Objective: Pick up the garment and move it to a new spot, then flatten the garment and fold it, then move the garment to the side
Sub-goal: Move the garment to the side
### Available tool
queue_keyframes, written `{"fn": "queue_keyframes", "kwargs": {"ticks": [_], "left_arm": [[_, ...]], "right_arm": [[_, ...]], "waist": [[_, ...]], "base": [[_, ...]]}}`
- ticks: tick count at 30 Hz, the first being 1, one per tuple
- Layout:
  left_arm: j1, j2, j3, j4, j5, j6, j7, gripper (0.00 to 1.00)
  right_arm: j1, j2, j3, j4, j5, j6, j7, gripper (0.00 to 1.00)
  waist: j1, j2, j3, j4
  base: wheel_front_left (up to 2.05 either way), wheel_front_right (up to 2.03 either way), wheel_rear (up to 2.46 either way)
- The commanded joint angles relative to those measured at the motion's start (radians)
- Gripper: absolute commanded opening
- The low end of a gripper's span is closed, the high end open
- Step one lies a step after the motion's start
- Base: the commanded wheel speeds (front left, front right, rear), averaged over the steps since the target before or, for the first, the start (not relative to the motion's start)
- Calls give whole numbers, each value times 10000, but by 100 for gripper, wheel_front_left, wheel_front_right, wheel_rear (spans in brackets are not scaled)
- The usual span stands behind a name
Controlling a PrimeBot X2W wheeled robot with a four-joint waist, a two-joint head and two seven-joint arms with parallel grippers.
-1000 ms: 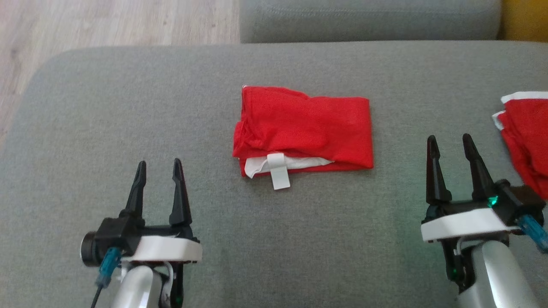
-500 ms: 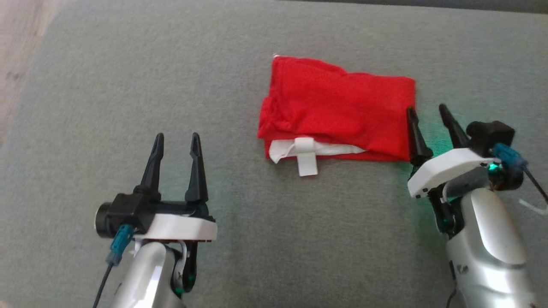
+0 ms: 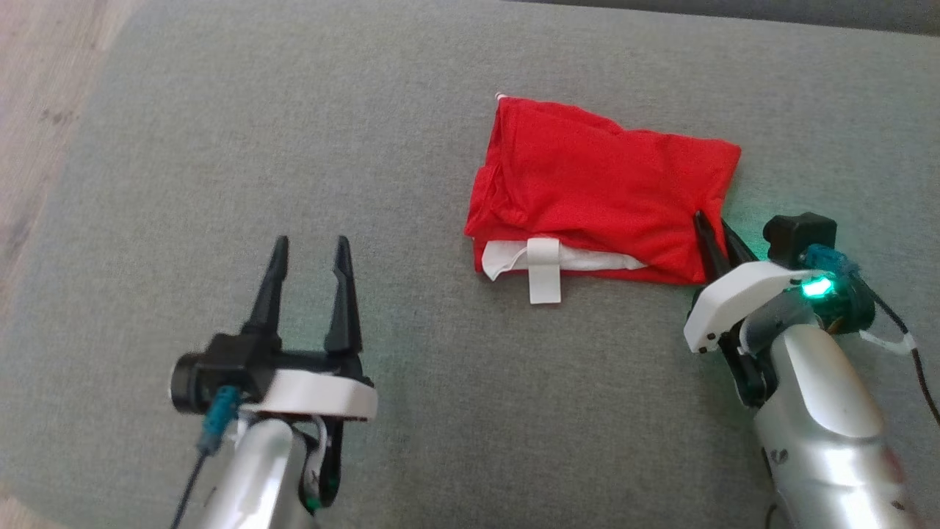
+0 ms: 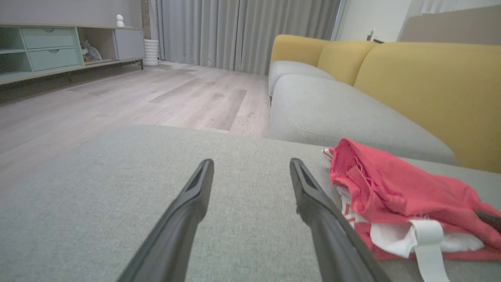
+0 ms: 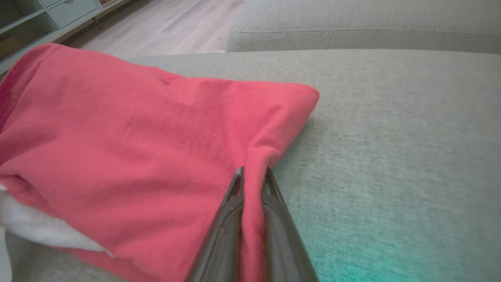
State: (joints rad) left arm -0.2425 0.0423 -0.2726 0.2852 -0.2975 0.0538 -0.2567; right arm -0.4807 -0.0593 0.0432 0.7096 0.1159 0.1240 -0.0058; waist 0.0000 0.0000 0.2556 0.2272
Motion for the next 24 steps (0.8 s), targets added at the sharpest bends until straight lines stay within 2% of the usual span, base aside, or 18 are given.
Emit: {"fn": "queue_keyframes", "kwargs": {"ticks": [1,9,13,18,24], "left_arm": [[-300,79,176,-131,149,63,-51,100],[-350,79,-85,88,199,162,-51,100],[-355,79,-272,174,-14,204,-51,100],[-398,79,-489,114,-47,297,-51,100],[-557,79,-424,-78,93,333,-51,100]], "right_arm": [[-156,91,199,-165,-188,67,-152,0],[35,78,82,-500,-1454,67,-969,0],[388,-425,279,-1131,-1885,67,-1011,0],[709,-1368,880,-1918,-1698,67,-513,0],[579,-3523,1798,-2959,-1011,67,547,0]], "waist": [[0,0,-99,-92],[0,0,-689,-937],[0,0,-1057,-1557],[0,0,-1292,-2157],[0,0,-891,-2607]], "base": [[0,0,0],[0,0,0],[0,0,0],[0,0,0],[0,0,0]]}}
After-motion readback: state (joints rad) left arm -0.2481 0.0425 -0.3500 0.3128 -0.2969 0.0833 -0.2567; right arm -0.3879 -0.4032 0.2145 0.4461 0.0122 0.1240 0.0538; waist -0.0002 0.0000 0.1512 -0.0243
